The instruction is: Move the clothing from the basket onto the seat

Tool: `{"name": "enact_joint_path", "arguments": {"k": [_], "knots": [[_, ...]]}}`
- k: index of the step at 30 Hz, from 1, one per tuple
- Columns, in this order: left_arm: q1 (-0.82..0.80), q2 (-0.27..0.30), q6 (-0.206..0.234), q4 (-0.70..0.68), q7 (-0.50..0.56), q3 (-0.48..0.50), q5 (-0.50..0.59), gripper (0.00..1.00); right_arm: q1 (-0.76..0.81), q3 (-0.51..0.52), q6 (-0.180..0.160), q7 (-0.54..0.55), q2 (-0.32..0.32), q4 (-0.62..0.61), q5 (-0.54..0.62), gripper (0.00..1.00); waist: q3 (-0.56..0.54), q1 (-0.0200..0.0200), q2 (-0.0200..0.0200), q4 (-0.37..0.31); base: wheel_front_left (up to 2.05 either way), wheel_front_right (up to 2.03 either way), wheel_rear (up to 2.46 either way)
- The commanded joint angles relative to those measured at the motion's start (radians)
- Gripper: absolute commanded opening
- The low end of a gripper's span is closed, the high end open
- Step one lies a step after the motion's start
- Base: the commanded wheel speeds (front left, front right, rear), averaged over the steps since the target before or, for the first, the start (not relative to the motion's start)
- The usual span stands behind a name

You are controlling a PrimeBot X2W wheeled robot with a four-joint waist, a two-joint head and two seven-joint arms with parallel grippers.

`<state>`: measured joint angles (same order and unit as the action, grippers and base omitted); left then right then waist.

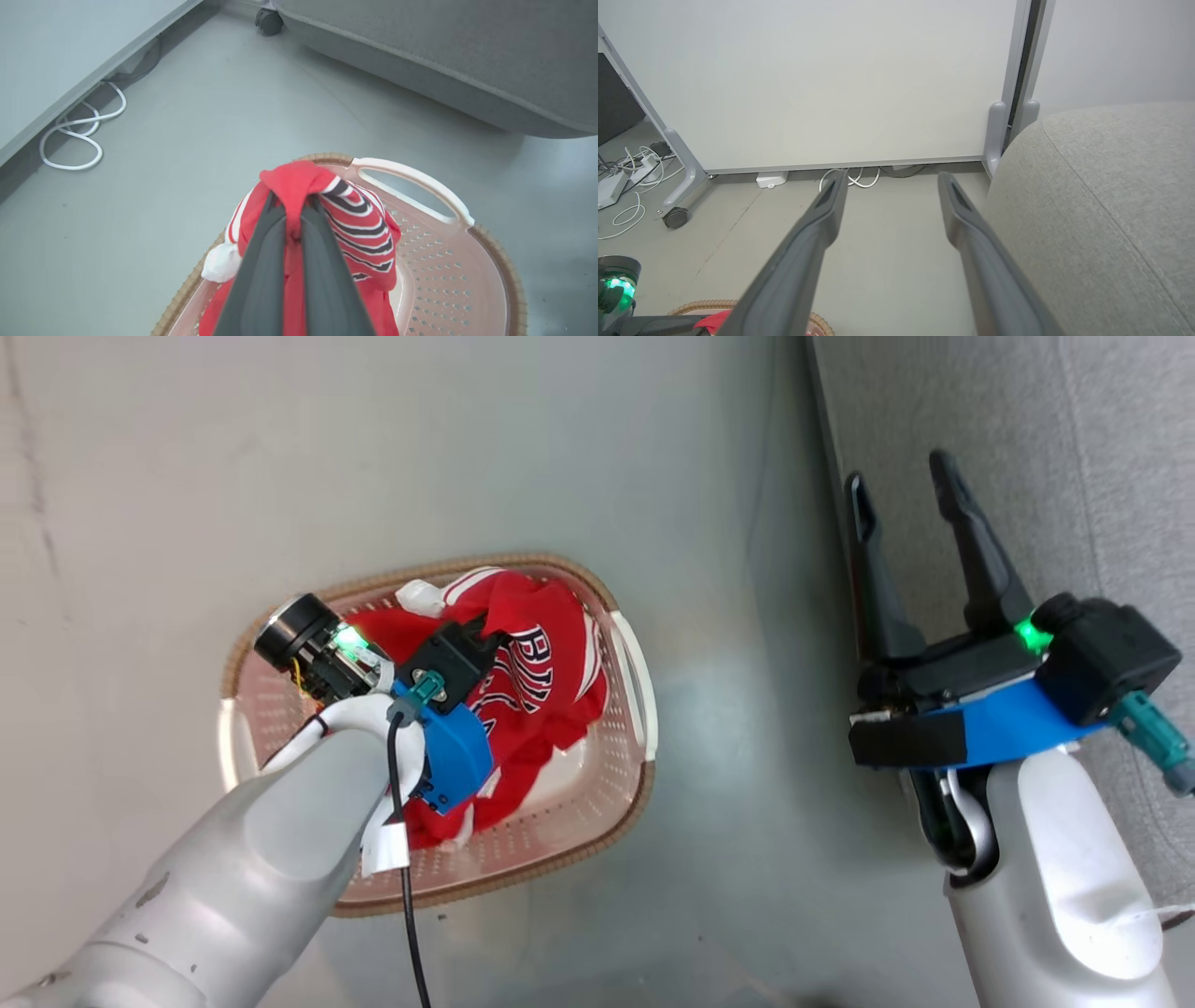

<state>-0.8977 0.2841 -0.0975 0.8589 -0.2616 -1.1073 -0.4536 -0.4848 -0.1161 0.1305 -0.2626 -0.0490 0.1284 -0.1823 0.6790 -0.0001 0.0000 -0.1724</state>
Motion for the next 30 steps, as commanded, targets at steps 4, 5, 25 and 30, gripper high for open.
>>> {"name": "enact_joint_path", "arguments": {"k": [4, 5, 25, 30], "knots": [[0.061, 0.010, 0.006, -0.077, -0.005, 0.086, 0.027, 0.00, 0.052, 0.004, 0.000, -0.004, -0.002, 0.019, 0.010, 1.00, -0.141, 0.0001, 0.0000, 0.038, 0.00, 0.00, 0.00], [0.073, 0.009, 0.004, -0.093, -0.005, 0.106, 0.032, 0.00, 0.062, 0.006, 0.000, -0.004, -0.002, 0.022, 0.012, 1.00, -0.162, 0.0001, 0.0000, 0.041, 0.00, 0.00, 0.00], [0.217, -0.049, -0.034, -0.255, -0.005, 0.358, 0.091, 0.00, 0.267, 0.045, 0.000, -0.004, -0.002, 0.077, 0.025, 1.00, -0.504, 0.0001, 0.0000, 0.073, 0.00, 0.00, 0.00], [0.244, -0.064, -0.033, -0.294, -0.005, 0.372, 0.085, 0.00, 0.330, 0.061, 0.000, -0.004, -0.002, 0.087, 0.023, 1.00, -0.581, 0.0001, 0.0000, 0.083, 0.00, 0.00, 0.00]]}}
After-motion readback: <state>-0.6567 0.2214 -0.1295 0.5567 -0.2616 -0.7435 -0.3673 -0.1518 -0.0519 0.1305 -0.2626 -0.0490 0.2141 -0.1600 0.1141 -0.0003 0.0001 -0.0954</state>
